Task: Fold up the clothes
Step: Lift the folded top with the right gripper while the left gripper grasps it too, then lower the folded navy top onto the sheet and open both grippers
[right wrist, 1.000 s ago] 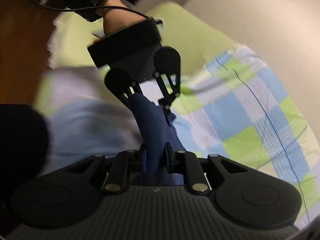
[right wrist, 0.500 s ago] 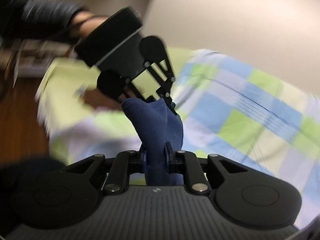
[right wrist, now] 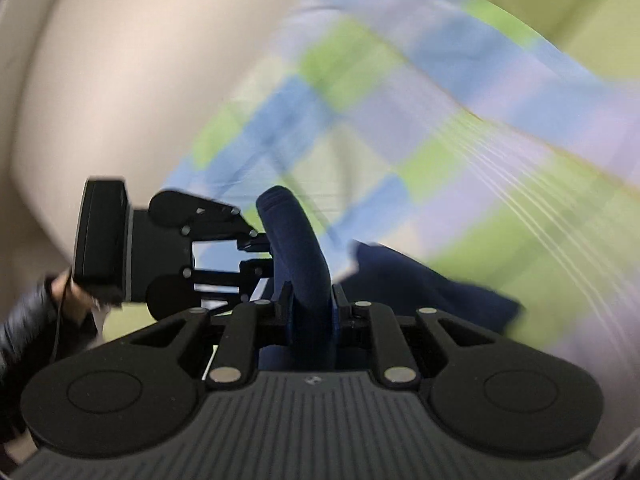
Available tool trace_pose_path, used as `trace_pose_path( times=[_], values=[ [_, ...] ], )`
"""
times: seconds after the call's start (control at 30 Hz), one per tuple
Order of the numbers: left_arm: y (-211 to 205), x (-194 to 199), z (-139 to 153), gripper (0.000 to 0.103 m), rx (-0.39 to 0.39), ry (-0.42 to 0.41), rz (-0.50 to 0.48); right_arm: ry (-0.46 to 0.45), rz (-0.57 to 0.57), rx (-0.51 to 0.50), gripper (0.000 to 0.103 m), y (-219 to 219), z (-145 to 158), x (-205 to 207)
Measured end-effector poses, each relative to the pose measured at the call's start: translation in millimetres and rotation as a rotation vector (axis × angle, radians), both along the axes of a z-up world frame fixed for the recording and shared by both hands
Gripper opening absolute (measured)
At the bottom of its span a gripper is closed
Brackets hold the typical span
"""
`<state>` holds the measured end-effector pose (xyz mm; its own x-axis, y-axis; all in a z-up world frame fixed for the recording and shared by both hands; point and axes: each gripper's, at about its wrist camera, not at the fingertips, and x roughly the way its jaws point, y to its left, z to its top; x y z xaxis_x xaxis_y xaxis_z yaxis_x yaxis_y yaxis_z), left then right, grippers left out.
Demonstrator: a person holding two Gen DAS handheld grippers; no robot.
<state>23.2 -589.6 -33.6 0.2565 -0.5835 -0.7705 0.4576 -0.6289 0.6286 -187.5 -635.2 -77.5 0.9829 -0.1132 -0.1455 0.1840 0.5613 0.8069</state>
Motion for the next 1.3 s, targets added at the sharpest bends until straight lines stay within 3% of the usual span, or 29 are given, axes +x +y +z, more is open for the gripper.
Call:
trace_pose_path(
  times=[0.13,0.2,0.27,0.3,0.53,0.67,0.77,0.93,1.03,1.13,1.3],
  values=[
    [-11,8,-18,0.021,-0.008,0.016,-0.004,0.019,-0.038,0.088,0.015,-6,-26,0],
    [-13,14,-14,0.030,-0.047,0.045,0.017,0.024,-0.053,0.120,0.017,-10,-37,0],
    [-5,16,-11,0.046,-0.081,0.074,0.043,0.035,-0.057,0.127,0.018,-10,-39,-1],
    [-5,25,-3,0.049,-0.114,0.105,0.079,0.042,-0.058,0.126,0.018,-9,-38,-2],
    [30,78,21,0.051,-0.215,0.225,0.325,0.120,-0.115,0.114,0.027,-13,-31,-24],
    [63,94,25,0.051,-0.227,0.263,0.413,0.157,-0.128,0.056,0.033,-10,-16,-33],
    [103,112,35,0.052,-0.224,0.398,0.518,0.175,-0.146,0.010,0.040,-7,-3,-42],
    [121,160,46,0.056,-0.258,0.839,0.707,0.167,-0.129,0.059,0.048,3,1,-56],
    [108,174,35,0.059,-0.196,1.061,0.730,0.151,-0.102,0.126,0.063,13,-4,-52],
    [81,182,17,0.060,-0.099,1.145,0.725,0.169,-0.084,0.180,0.063,17,-12,-41],
    [53,203,-17,0.073,0.053,1.243,0.779,0.208,-0.086,0.244,0.070,9,-26,-30]
  ],
)
